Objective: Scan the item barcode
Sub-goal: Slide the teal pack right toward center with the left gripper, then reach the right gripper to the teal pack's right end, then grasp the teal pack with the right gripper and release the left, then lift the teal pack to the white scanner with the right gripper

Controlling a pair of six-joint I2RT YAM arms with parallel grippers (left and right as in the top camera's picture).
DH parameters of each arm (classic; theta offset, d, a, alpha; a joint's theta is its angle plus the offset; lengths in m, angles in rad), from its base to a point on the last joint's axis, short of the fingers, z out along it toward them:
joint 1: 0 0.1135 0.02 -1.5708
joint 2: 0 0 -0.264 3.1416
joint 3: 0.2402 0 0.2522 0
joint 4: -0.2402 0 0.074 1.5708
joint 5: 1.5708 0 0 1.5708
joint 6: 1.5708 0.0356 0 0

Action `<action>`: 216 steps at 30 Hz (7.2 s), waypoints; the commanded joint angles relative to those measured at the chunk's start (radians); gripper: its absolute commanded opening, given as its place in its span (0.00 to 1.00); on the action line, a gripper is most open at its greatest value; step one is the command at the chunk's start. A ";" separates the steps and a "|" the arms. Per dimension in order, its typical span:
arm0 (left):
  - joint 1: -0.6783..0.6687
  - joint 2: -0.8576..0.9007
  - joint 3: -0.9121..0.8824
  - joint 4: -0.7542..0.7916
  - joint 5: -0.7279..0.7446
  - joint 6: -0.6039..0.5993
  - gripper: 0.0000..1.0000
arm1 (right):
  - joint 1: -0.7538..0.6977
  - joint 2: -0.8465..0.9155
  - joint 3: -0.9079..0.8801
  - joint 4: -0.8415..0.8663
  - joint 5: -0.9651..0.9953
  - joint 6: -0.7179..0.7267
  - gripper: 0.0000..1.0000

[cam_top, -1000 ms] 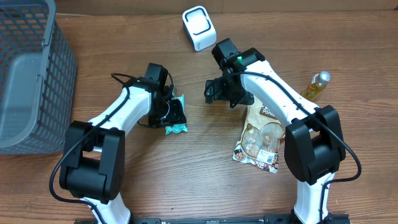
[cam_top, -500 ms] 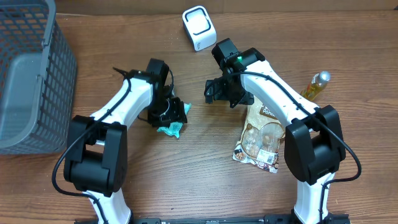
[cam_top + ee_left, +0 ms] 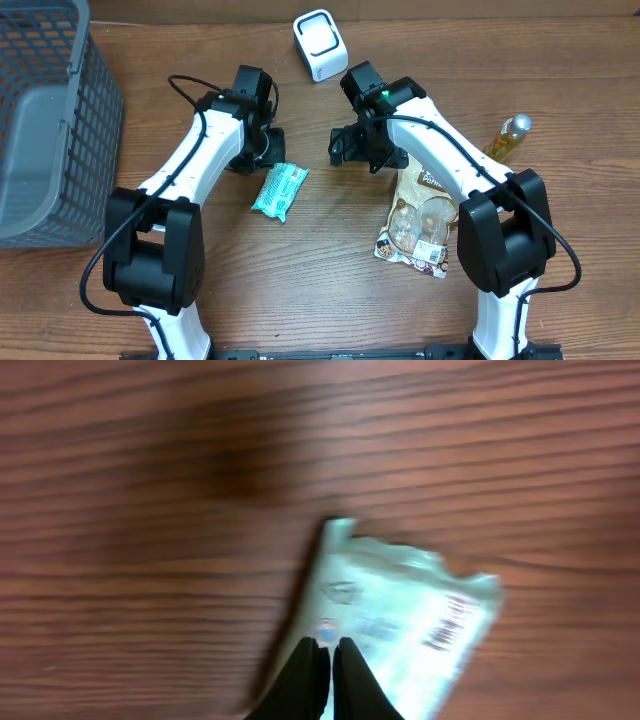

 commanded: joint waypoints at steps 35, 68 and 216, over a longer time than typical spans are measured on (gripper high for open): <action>0.041 0.023 0.002 -0.051 0.189 0.125 0.18 | 0.004 -0.028 0.016 0.003 0.001 0.000 1.00; 0.064 0.015 -0.041 0.019 0.241 0.092 0.09 | 0.003 -0.027 0.016 0.102 -0.157 0.011 1.00; 0.181 -0.003 0.058 0.042 -0.040 0.083 0.99 | 0.030 0.246 0.224 1.117 0.715 -1.554 0.04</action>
